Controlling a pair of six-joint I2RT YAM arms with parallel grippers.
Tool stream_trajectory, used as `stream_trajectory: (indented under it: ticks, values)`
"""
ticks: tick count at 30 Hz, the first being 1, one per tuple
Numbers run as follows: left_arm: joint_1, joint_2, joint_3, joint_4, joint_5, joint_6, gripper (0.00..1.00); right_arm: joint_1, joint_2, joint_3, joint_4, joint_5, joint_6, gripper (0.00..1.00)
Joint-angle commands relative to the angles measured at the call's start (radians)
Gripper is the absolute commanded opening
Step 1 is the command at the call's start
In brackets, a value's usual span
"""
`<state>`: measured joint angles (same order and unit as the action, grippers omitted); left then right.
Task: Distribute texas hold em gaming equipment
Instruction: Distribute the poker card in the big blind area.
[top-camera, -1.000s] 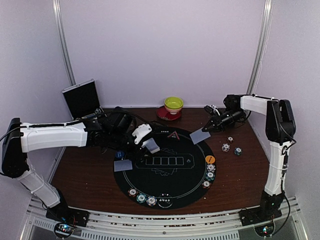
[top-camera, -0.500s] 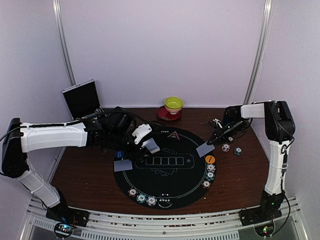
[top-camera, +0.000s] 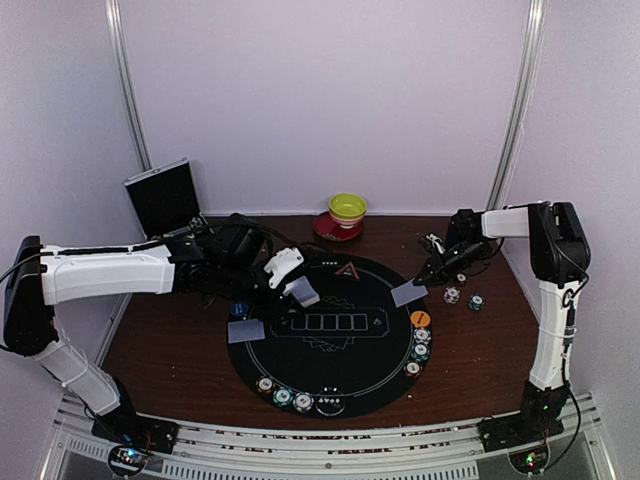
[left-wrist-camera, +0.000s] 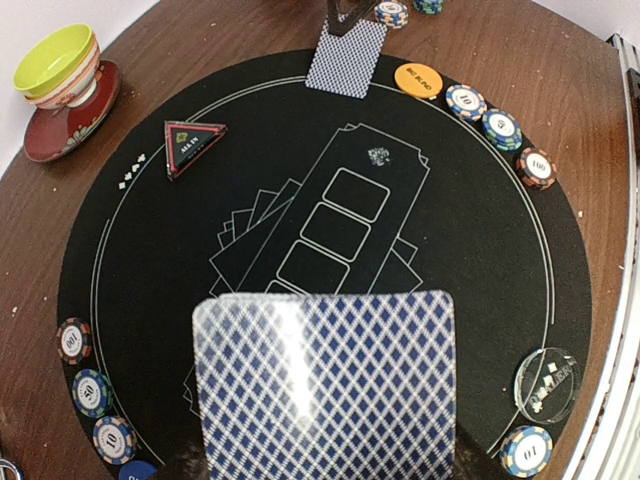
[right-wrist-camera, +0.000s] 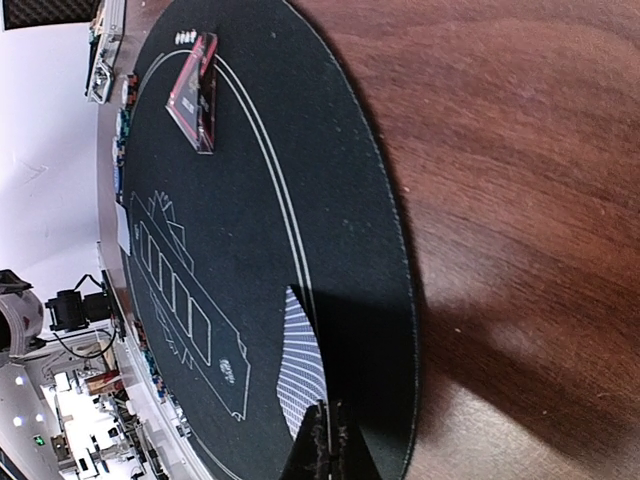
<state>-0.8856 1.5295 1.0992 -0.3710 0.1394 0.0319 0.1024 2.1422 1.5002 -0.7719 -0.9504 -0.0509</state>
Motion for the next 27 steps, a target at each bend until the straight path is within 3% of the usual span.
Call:
stream_trajectory:
  ticks: [1,7,17,27]
  values:
    - [-0.006,-0.022,0.008,0.026,0.011,-0.004,0.58,0.002,-0.003,-0.027,-0.007,0.042,-0.024,0.0]
    - [-0.007,-0.023,0.008,0.027,0.014,-0.005,0.58,0.003,-0.013,-0.048,0.013,0.082,-0.012,0.05]
    - [-0.006,-0.024,0.008,0.026,0.016,-0.004,0.58,0.003,-0.076,-0.063,0.054,0.161,0.011,0.34]
    - [-0.006,-0.029,0.01,0.027,0.017,-0.005,0.58,0.011,-0.201,-0.062,0.083,0.244,0.018,0.46]
